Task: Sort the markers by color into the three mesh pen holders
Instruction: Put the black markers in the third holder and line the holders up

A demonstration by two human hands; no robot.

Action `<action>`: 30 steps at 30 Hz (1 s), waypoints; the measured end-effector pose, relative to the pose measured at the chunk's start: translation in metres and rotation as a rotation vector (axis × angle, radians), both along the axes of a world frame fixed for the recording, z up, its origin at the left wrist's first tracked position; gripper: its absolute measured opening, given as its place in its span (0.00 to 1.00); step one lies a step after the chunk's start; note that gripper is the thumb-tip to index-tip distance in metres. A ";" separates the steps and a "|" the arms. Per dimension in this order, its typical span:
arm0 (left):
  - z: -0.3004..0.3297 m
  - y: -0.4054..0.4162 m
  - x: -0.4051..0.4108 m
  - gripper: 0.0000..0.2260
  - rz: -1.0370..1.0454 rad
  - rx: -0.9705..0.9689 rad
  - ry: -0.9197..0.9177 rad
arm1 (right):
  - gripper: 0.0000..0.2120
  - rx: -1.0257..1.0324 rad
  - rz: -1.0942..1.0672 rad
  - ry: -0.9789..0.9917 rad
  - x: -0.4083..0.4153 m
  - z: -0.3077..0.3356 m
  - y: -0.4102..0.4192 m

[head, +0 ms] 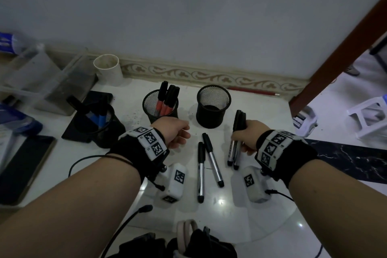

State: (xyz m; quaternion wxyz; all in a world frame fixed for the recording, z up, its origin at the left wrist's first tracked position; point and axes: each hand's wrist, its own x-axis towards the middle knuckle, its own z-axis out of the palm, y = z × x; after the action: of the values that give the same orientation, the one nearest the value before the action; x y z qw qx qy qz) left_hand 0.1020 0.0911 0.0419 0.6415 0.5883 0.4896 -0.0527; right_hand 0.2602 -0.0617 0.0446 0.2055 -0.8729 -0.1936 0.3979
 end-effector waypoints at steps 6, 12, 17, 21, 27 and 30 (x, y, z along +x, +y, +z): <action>0.002 0.005 0.010 0.05 0.042 0.056 -0.044 | 0.06 0.137 -0.164 0.057 0.018 0.019 -0.009; 0.022 0.015 0.031 0.06 0.090 0.069 -0.136 | 0.05 0.377 -0.396 0.067 0.049 0.036 -0.017; 0.032 0.018 0.047 0.16 0.054 0.114 -0.170 | 0.05 0.595 -0.473 0.103 0.060 0.055 -0.014; 0.032 0.014 0.057 0.20 -0.006 0.152 -0.145 | 0.03 0.721 -0.438 0.153 0.062 0.064 -0.004; 0.029 0.016 0.064 0.22 -0.062 0.182 -0.120 | 0.08 0.766 -0.453 0.227 0.064 0.069 0.011; 0.029 0.018 0.065 0.21 -0.069 0.182 -0.115 | 0.12 0.792 -0.465 0.265 0.067 0.073 0.017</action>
State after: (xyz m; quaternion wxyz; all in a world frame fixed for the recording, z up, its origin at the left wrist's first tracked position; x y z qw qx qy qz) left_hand 0.1667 0.1092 0.0712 0.6103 0.6626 0.4341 0.0037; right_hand 0.3274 -0.0442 0.1175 0.6290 -0.6893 -0.1021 0.3448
